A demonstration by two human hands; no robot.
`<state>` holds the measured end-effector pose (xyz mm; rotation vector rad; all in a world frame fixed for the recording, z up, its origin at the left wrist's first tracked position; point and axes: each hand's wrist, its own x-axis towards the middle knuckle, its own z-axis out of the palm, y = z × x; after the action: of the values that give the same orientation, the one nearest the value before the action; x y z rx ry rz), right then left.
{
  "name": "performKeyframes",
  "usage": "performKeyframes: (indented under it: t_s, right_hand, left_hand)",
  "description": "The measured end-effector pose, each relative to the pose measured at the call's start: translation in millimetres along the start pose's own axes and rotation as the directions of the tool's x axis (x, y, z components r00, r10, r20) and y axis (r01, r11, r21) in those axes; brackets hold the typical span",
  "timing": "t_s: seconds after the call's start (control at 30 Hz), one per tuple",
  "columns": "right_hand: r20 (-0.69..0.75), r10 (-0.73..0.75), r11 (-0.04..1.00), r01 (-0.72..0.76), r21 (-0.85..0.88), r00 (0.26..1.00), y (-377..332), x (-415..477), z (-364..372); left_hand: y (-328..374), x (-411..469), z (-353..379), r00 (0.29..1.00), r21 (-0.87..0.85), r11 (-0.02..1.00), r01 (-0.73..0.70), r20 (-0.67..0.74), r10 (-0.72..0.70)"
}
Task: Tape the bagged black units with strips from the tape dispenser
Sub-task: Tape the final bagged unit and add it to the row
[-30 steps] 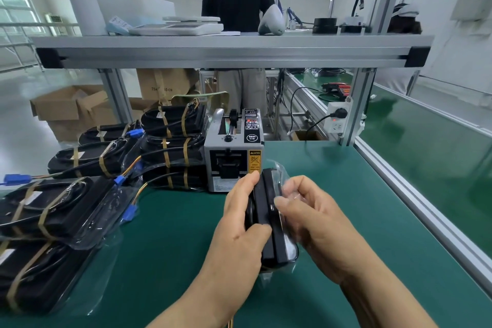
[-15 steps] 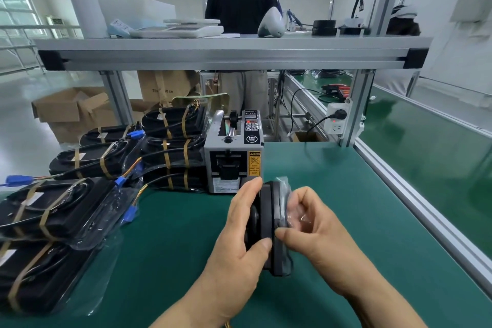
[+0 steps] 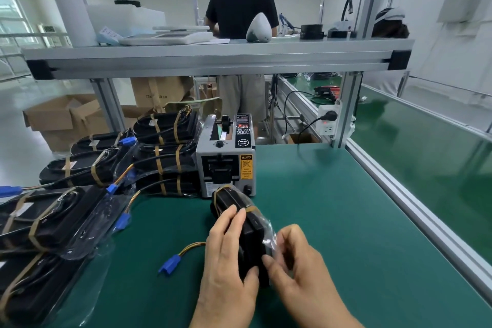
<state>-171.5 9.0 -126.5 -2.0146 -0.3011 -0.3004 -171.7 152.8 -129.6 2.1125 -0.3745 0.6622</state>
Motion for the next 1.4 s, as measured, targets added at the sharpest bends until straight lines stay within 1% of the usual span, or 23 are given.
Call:
performKeyframes:
  t_s: [0.07, 0.17, 0.23, 0.33, 0.4, 0.5, 0.57, 0.73, 0.8, 0.93, 1.07, 1.2, 1.3, 1.33, 1.37, 1.4]
  right_hand:
    - [-0.022, -0.014, 1.000, 0.013, -0.006, 1.000, 1.1, -4.6, 4.2]
    - [-0.086, 0.009, 1.000, -0.009, 0.003, 0.996, -0.8, -8.0, 9.5]
    - [-0.140, 0.009, 0.998, -0.016, -0.052, 0.990, -2.7, -7.6, 10.5]
    - [-0.245, -0.042, 0.990, 0.008, -0.139, 0.969, -6.4, -4.7, 8.7]
    - [-0.289, -0.076, 0.990, 0.037, -0.138, 0.954, -8.8, -2.0, 7.8]
    - [-0.317, -0.106, 0.987, 0.061, -0.149, 0.943, -11.1, 1.0, 6.5]
    - [-0.327, -0.083, 0.990, 0.040, -0.137, 0.941, -12.6, 2.1, 5.1]
    - [-0.354, 0.046, 0.999, -0.053, -0.011, 0.934, -14.0, 0.0, 4.6]
    - [-0.348, 0.058, 0.998, -0.057, 0.013, 0.936, -16.2, -0.9, 4.4]
    - [-0.265, 0.044, 0.998, -0.031, 0.054, 0.963, -24.8, 2.2, 1.7]
    - [-0.180, 0.121, 0.987, -0.098, 0.131, 0.976, -25.1, 6.1, -4.2]
    - [-0.152, 0.115, 0.986, -0.095, 0.135, 0.982, -22.3, 7.0, -7.4]
    - [-0.156, 0.106, 0.986, -0.084, 0.142, 0.982, -19.1, 7.7, -8.3]
    - [-0.160, 0.103, 0.986, -0.080, 0.144, 0.982, -18.2, 8.2, -8.7]
    - [-0.165, 0.100, 0.986, -0.076, 0.145, 0.981, -17.3, 8.8, -9.1]
    - [-0.169, 0.098, 0.986, -0.072, 0.149, 0.981, -16.2, 9.4, -9.5]
  left_hand:
    - [-4.7, -3.6, 0.8, 0.999, 0.052, 0.997, -0.052, -0.011, 0.052]
    - [-9.1, -6.6, 0.1, 0.996, 0.070, 0.994, -0.088, -0.009, 0.089]
    - [-10.8, -6.7, -1.1, 0.995, 0.075, 0.992, -0.099, -0.001, 0.099]
    - [-12.1, -5.1, -3.3, 0.993, 0.086, 0.989, -0.117, 0.021, 0.116]
    - [-13.5, -4.3, -4.8, 0.991, 0.090, 0.987, -0.131, 0.043, 0.128]
    - [-15.1, -3.1, -6.0, 0.986, 0.105, 0.983, -0.152, 0.078, 0.144]
    - [-16.2, -3.3, -6.0, 0.984, 0.099, 0.982, -0.163, 0.088, 0.155]
    - [-19.1, -5.0, -5.8, 0.976, 0.078, 0.977, -0.196, 0.117, 0.187]
    - [-21.0, -5.6, -5.7, 0.973, 0.065, 0.976, -0.209, 0.114, 0.200]
    - [-26.4, -2.4, -6.7, 0.976, 0.007, 0.981, -0.195, 0.101, 0.193]
    - [-30.8, 3.8, -8.6, 0.965, -0.026, 0.974, -0.225, 0.133, 0.226]
    - [-32.1, 4.9, -10.9, 0.955, -0.053, 0.968, -0.245, 0.159, 0.251]
    - [-29.2, 6.4, -15.5, 0.939, -0.059, 0.952, -0.301, 0.155, 0.307]
    - [-27.4, 8.5, -17.5, 0.943, -0.086, 0.952, -0.294, 0.133, 0.304]
    - [-25.4, 12.3, -19.7, 0.959, -0.138, 0.958, -0.250, 0.102, 0.265]
    - [-23.0, 18.3, -21.3, 0.981, -0.210, 0.964, -0.165, 0.063, 0.182]
